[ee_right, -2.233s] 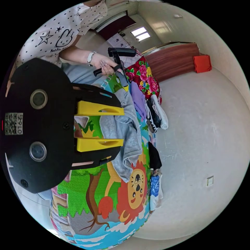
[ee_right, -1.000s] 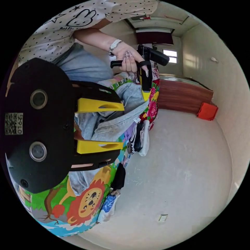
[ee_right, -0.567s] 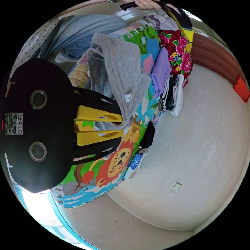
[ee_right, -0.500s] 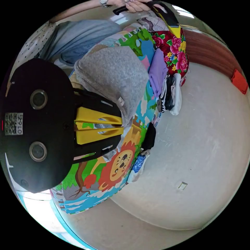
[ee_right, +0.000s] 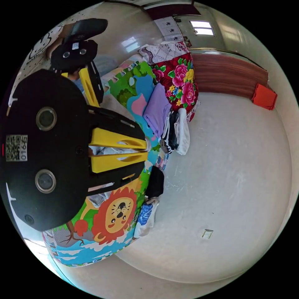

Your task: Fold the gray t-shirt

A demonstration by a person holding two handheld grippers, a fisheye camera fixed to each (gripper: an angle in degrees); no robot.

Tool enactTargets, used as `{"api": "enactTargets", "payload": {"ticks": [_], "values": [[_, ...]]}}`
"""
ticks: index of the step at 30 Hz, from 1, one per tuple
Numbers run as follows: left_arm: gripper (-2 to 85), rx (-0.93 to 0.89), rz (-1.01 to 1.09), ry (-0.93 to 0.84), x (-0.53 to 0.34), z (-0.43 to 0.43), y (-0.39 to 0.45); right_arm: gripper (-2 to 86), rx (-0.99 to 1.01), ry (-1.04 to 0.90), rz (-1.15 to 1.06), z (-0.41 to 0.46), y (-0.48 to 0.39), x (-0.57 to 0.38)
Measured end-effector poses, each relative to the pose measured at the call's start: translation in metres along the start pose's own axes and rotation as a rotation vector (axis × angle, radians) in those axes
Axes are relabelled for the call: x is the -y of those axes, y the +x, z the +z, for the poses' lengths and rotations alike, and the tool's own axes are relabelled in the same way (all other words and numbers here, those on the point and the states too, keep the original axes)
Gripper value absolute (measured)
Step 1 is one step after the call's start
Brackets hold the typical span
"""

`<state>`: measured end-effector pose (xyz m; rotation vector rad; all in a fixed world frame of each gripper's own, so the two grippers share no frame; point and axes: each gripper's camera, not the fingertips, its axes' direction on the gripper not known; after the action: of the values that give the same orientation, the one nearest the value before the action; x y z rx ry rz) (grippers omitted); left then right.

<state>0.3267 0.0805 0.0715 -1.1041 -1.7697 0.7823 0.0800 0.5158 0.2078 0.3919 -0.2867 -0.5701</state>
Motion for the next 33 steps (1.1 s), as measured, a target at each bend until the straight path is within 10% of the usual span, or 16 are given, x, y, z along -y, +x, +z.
{"api": "enactTargets", "payload": {"ticks": [5, 12, 20, 33], "values": [[1.6, 0.127, 0.017, -0.004, -0.01, -0.014, -0.026, 1.2, -0.038, 0.005, -0.086, 0.002, -0.019, 0.008], [-0.5, -0.52, -0.323, 0.26, -0.051, -0.078, -0.185, 5.1, -0.036, -0.25, -0.298, 0.044, -0.004, 0.002], [-0.6, -0.353, -0.427, 0.221, -0.068, -0.103, -0.232, 10.9, 0.671, -0.322, -0.24, 0.075, 0.047, 0.011], [-0.8, -0.377, -0.52, 0.277, -0.072, -0.113, -0.273, 13.7, 0.188, -0.056, -0.835, -0.018, -0.063, -0.067]]}}
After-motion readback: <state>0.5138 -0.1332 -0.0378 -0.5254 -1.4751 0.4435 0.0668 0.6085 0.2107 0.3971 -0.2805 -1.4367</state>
